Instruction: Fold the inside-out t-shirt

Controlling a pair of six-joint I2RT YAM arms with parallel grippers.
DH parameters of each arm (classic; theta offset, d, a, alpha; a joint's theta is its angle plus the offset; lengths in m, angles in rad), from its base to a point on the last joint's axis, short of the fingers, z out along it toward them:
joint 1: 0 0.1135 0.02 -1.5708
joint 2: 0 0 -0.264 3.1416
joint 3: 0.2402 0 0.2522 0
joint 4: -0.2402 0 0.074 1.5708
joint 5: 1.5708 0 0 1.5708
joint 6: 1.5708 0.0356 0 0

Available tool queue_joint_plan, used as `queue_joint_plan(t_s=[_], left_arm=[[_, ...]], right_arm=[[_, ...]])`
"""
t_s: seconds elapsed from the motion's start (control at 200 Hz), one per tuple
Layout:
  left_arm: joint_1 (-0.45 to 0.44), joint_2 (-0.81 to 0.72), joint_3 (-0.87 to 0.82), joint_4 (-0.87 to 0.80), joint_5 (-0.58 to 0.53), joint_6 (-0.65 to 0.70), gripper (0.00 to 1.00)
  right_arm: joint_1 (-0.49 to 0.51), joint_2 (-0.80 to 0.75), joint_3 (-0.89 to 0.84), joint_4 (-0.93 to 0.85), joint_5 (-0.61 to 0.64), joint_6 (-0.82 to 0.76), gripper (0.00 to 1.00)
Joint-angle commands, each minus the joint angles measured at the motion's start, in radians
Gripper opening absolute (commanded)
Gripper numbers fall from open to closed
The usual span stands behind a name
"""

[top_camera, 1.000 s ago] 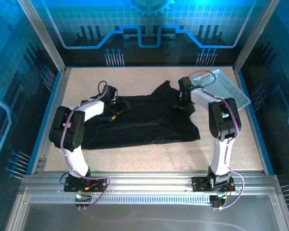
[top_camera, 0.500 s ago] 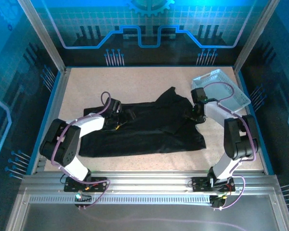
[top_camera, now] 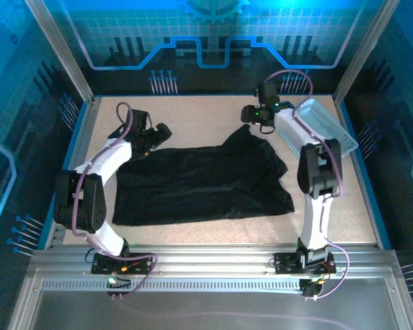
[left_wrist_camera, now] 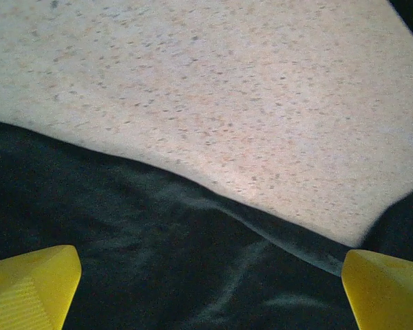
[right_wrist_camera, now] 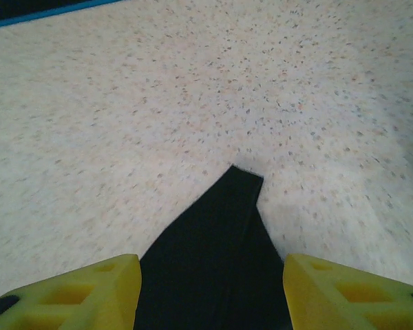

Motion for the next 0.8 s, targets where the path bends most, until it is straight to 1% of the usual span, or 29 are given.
queue_joint_plan(t_s=[0.0, 0.18, 0.36, 0.49, 0.575, 0.69, 0.795], left_arm=[[-0.001, 0.014, -0.015, -0.049, -0.002, 0.017, 0.99], [0.005, 0.013, -0.036, -0.044, 0.002, 0.02, 0.99], [0.014, -0.011, -0.06, -0.035, 0.002, 0.02, 0.99], [0.022, -0.029, -0.073, -0.035, -0.002, 0.022, 0.99], [0.035, -0.042, -0.084, -0.036, -0.005, 0.023, 0.99], [0.063, -0.052, -0.093, -0.044, -0.011, 0.03, 0.99], [0.092, -0.063, -0.092, -0.062, -0.024, 0.038, 0.99]], right_arm=[[0.004, 0.123, 0.124, -0.08, 0.016, -0.064, 0.57], [-0.004, 0.299, 0.319, -0.185, 0.05, -0.078, 0.54], [-0.001, 0.404, 0.449, -0.264, 0.083, -0.084, 0.52], [-0.003, 0.476, 0.564, -0.348, 0.1, -0.076, 0.5], [0.0, 0.503, 0.605, -0.382, 0.093, -0.069, 0.45], [0.003, 0.508, 0.606, -0.38, 0.073, -0.064, 0.39], [0.002, 0.489, 0.584, -0.378, 0.072, -0.058, 0.26]])
